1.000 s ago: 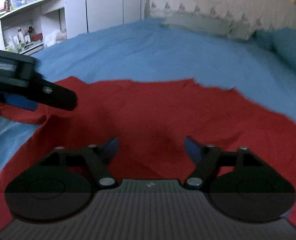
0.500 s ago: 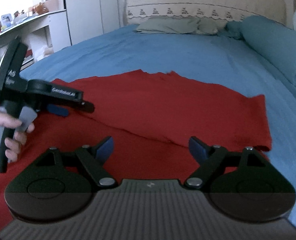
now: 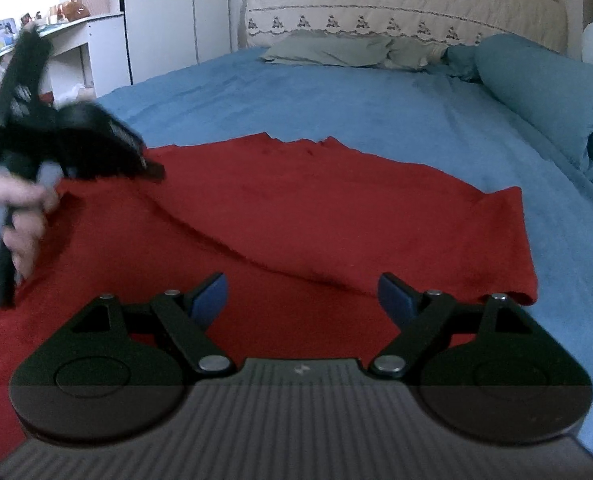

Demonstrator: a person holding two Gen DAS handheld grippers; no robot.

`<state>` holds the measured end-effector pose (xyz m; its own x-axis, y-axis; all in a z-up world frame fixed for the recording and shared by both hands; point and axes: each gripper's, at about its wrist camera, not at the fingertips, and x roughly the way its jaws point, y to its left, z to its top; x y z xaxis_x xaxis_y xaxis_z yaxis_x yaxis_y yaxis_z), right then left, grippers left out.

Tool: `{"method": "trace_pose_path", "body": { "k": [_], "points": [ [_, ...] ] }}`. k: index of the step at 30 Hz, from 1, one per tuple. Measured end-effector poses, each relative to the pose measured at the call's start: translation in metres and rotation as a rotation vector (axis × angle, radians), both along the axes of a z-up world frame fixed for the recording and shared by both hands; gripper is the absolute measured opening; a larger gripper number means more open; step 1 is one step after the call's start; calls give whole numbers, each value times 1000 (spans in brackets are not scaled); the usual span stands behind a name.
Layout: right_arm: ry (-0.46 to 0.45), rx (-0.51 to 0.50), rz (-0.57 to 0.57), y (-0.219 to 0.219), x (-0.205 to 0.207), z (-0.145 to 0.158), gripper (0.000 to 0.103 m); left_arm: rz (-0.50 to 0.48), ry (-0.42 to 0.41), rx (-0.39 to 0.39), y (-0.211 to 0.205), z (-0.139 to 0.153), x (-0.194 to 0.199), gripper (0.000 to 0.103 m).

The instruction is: Fold small clothes

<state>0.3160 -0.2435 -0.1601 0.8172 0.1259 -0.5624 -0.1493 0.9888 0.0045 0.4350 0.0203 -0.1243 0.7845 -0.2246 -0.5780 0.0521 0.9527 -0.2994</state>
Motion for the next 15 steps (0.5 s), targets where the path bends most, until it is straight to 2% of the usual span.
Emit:
{"method": "trace_pose_path", "body": {
  "k": [3, 6, 8, 12, 15],
  "points": [
    [4, -1, -11, -3, 3, -1, 98, 36, -86, 34, 14, 19, -9, 4],
    [12, 2, -32, -7, 5, -3, 98, 68, -131, 99, 35, 17, -19, 4],
    [24, 9, -57, -11, 6, -5, 98, 72, -104, 128, 48, 4, -20, 4],
    [58, 26, -87, -19, 10, -10, 98, 65, -39, 131, 60, -22, -24, 7],
    [52, 24, -93, -21, 15, -7, 98, 78, -10, 139, 62, -26, -27, 23]
  ]
}}
